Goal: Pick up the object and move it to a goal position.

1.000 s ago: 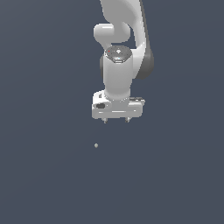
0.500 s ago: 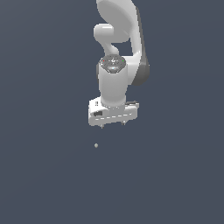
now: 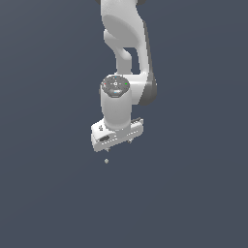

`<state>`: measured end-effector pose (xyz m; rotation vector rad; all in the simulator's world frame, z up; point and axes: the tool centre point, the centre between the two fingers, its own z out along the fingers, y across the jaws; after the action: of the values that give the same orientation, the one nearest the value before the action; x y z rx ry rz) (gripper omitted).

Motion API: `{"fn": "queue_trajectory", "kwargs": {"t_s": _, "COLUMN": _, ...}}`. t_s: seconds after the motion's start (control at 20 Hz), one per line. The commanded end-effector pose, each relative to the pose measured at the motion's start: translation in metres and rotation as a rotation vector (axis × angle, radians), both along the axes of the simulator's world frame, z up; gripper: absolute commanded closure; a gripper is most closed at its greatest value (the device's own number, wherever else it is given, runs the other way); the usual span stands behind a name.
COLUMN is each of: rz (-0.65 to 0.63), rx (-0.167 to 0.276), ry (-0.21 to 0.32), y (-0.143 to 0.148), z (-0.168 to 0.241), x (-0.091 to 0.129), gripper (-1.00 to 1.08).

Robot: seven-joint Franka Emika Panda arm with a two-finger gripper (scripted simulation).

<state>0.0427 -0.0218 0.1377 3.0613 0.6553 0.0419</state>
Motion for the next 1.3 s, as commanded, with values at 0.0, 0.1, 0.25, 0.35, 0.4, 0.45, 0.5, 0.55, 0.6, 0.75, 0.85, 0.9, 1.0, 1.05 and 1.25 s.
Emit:
{"fn": "queue_trajectory", "kwargs": {"t_s": 0.0, "rz": 0.062, "rx": -0.003, "ry": 0.004, "y": -0.007, "z": -0.008, "x": 0.003, "gripper": -0.92}}
{"fn": "queue_trajectory", "kwargs": {"t_s": 0.1, "rz": 0.110, "rx": -0.005, "ry": 0.007, "y": -0.012, "z": -0.015, "x": 0.006, "gripper": -0.92}}
{"fn": "queue_trajectory", "kwargs": {"t_s": 0.25, "rz": 0.181, "rx": -0.007, "ry": 0.012, "y": -0.021, "z": -0.025, "x": 0.009, "gripper": -0.92}}
{"fn": "queue_trajectory", "kwargs": {"t_s": 0.35, "rz": 0.229, "rx": -0.007, "ry": 0.015, "y": -0.026, "z": -0.032, "x": 0.011, "gripper": -0.92}}
{"fn": "queue_trajectory", "kwargs": {"t_s": 0.4, "rz": 0.253, "rx": -0.008, "ry": 0.016, "y": -0.029, "z": -0.036, "x": 0.012, "gripper": -0.92}}
{"fn": "queue_trajectory", "kwargs": {"t_s": 0.45, "rz": 0.276, "rx": -0.008, "ry": 0.017, "y": -0.032, "z": -0.039, "x": 0.012, "gripper": -0.92}}
{"fn": "queue_trajectory", "kwargs": {"t_s": 0.5, "rz": 0.300, "rx": -0.008, "ry": 0.019, "y": -0.035, "z": -0.043, "x": 0.013, "gripper": -0.92}}
{"fn": "queue_trajectory", "kwargs": {"t_s": 0.55, "rz": 0.323, "rx": -0.008, "ry": 0.020, "y": -0.038, "z": -0.046, "x": 0.014, "gripper": -0.92}}
{"fn": "queue_trajectory", "kwargs": {"t_s": 0.6, "rz": 0.346, "rx": -0.007, "ry": 0.021, "y": -0.040, "z": -0.050, "x": 0.015, "gripper": -0.92}}
{"fn": "queue_trajectory", "kwargs": {"t_s": 0.75, "rz": 0.405, "rx": -0.007, "ry": 0.024, "y": -0.048, "z": -0.058, "x": 0.017, "gripper": -0.92}}
{"fn": "queue_trajectory", "kwargs": {"t_s": 0.85, "rz": 0.439, "rx": -0.006, "ry": 0.025, "y": -0.052, "z": -0.063, "x": 0.018, "gripper": -0.92}}
{"fn": "queue_trajectory", "kwargs": {"t_s": 0.9, "rz": 0.454, "rx": -0.006, "ry": 0.026, "y": -0.053, "z": -0.066, "x": 0.018, "gripper": -0.92}}
{"fn": "queue_trajectory", "kwargs": {"t_s": 1.0, "rz": 0.480, "rx": -0.005, "ry": 0.027, "y": -0.057, "z": -0.070, "x": 0.019, "gripper": -0.92}}
{"fn": "queue_trajectory", "kwargs": {"t_s": 1.05, "rz": 0.491, "rx": -0.005, "ry": 0.027, "y": -0.058, "z": -0.071, "x": 0.019, "gripper": -0.92}}
{"fn": "queue_trajectory", "kwargs": {"t_s": 1.25, "rz": 0.525, "rx": -0.004, "ry": 0.029, "y": -0.062, "z": -0.077, "x": 0.020, "gripper": -0.92}}
